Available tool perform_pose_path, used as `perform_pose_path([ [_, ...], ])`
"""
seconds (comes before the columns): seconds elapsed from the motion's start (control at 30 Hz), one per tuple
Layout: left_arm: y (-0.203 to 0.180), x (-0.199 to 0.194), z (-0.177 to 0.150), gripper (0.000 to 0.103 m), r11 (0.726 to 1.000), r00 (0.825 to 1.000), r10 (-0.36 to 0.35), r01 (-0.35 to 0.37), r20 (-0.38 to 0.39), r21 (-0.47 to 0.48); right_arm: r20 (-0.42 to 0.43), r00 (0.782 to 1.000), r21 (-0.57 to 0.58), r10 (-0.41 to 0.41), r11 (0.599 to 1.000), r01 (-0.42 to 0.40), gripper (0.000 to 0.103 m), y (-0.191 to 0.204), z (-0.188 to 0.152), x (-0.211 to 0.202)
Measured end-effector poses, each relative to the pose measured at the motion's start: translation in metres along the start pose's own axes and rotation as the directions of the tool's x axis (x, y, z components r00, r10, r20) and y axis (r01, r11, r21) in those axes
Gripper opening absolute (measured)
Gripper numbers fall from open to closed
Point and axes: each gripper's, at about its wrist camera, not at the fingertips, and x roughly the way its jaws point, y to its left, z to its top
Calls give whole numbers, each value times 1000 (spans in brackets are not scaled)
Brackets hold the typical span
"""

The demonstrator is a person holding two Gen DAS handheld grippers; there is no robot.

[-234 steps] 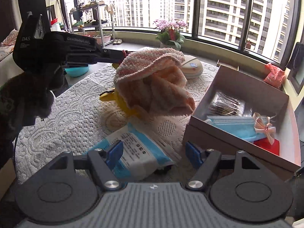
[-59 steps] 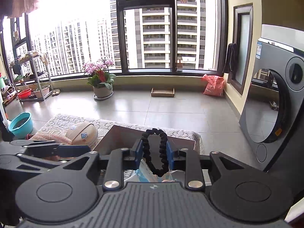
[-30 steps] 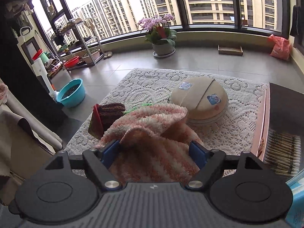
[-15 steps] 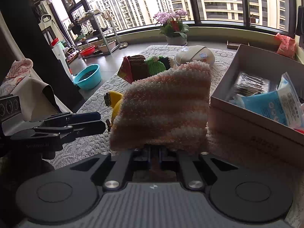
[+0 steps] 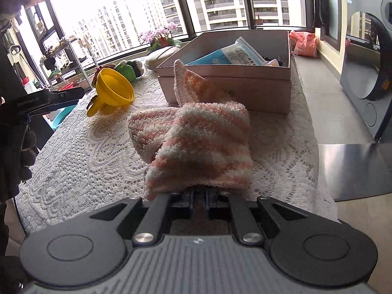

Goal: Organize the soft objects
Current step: 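Carry the striped towel toward the pink box with the right tool while the left approaches the yellow toy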

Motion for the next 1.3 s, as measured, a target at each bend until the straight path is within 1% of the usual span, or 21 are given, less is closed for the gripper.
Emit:
perform_pose_path([
  [0.03,-1,2,1,62,1000,1000,11,-11,1,0,11,1000,4,-6,1000,6,13,-2,-1,-2],
  [0.07,-1,4,4,62,999,999,34,-34,6,-6,29,999,5,-17,1000,17,23,-5,-3,-5],
  [0.1,0,5,6,62,999,999,50,-50,14,-17,44,999,4,-27,1000,26,41,-7,-4,-7],
  [0.13,2,8,9,62,997,997,69,-68,27,-36,61,998,4,-34,999,34,50,-8,-6,-8],
  [0.17,4,11,13,62,995,996,81,-79,42,-56,80,996,9,-38,999,37,63,-9,-6,-9],
  [0.2,6,15,18,62,994,994,93,-89,56,-70,89,995,14,-37,999,36,66,-9,-7,-9],
  [0.27,7,27,28,62,992,992,109,-104,58,-73,89,996,24,-32,999,30,66,-10,-8,-4],
  [0.33,6,44,37,62,990,991,132,-130,32,-56,90,995,34,-36,999,33,68,-11,-10,0],
  [0.4,7,60,41,62,986,988,157,-157,-2,-52,93,995,34,-43,999,40,73,-11,-13,5],
  [0.5,9,81,40,62,981,980,189,-191,-54,-37,132,990,13,-52,999,51,80,-9,-20,6],
  [0.53,10,87,38,61,979,978,199,-201,-70,-30,135,989,-3,-53,999,54,81,-7,-22,7],
  [0.6,10,92,32,61,980,976,197,-200,-91,-16,128,990,-25,-53,998,56,88,-4,-22,9],
  [0.63,6,92,29,61,981,977,195,-195,-93,3,126,991,-29,-49,998,53,89,-3,-22,9],
  [0.7,-8,86,22,61,977,977,202,-196,-66,83,123,992,-32,-43,998,48,92,-3,-22,10],
  [0.77,-26,73,15,60,969,984,178,-170,-30,178,122,992,-34,-44,998,48,92,-2,-22,10],
  [0.83,-42,58,6,60,957,990,138,-133,-3,259,123,991,-34,-45,998,49,92,-2,-22,11],
  [0.93,-62,38,-9,58,935,996,86,-84,11,345,123,991,-35,-48,998,53,93,-1,-22,11],
  [1.03,-73,28,-25,56,925,998,61,-56,-2,375,120,991,-41,-51,998,57,94,0,-23,12],
  [1.17,-81,30,-44,53,922,996,74,-52,-42,383,117,992,-47,-52,997,57,97,0,-23,13],
  [1.23,-84,31,-49,51,919,996,77,-52,-48,390,117,992,-46,-49,997,55,97,-1,-23,13],
  [1.3,-91,27,-53,51,914,998,37,-12,-55,406,117,992,-45,-47,998,52,98,-1,-23,13],
])
